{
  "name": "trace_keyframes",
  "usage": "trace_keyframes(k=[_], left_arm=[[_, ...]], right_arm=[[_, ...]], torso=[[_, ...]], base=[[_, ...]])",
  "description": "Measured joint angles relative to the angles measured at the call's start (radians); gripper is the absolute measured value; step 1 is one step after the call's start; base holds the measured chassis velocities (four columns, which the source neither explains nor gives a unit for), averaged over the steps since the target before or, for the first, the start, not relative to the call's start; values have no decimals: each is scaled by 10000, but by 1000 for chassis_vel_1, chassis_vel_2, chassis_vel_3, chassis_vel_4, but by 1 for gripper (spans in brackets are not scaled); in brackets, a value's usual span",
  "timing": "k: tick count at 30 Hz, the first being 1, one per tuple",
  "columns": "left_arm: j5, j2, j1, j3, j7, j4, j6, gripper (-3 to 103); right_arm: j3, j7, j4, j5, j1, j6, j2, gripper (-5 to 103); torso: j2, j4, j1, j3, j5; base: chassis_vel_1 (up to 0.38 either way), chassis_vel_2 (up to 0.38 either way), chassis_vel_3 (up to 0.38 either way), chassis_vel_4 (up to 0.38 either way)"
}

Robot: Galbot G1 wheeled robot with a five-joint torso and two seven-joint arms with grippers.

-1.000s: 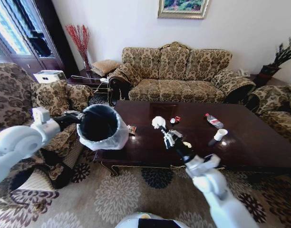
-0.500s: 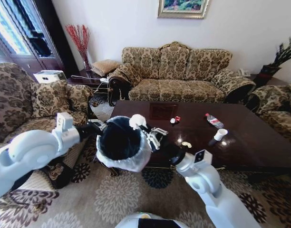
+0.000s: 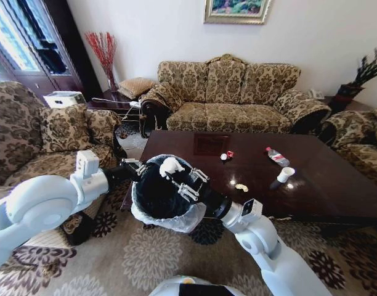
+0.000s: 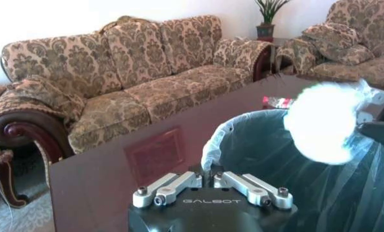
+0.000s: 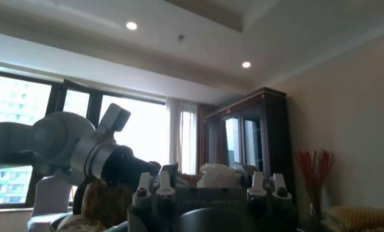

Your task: Move to the front of the table and place the trash on the table into the trash bin.

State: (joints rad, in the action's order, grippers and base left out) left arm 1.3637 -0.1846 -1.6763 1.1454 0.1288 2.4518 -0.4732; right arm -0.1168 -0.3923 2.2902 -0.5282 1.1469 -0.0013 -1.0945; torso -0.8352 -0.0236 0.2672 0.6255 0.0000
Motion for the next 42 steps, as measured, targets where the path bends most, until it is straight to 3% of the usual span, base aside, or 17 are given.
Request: trace_keyframes(k=[10,26,42], left_arm=[[-52,-401,-259,93,47,178,-13,4],[-321,-773,-582,244,-49,449,-1,4],[-777,-1222,-1241,798,-429,489,199,4]], right_arm=[[-392,7,492,-362,412,64,48,97],[-482,-656,1021,-33,1680,-13,305,100],[-2511,-998,1545,192,3244,198,781,100]], torso=[[0,0,0,0,-1],[0,1,0,0,0],[0,-1,0,1,0]], base=[[0,0,0,0],[0,0,0,0],[0,0,0,0]])
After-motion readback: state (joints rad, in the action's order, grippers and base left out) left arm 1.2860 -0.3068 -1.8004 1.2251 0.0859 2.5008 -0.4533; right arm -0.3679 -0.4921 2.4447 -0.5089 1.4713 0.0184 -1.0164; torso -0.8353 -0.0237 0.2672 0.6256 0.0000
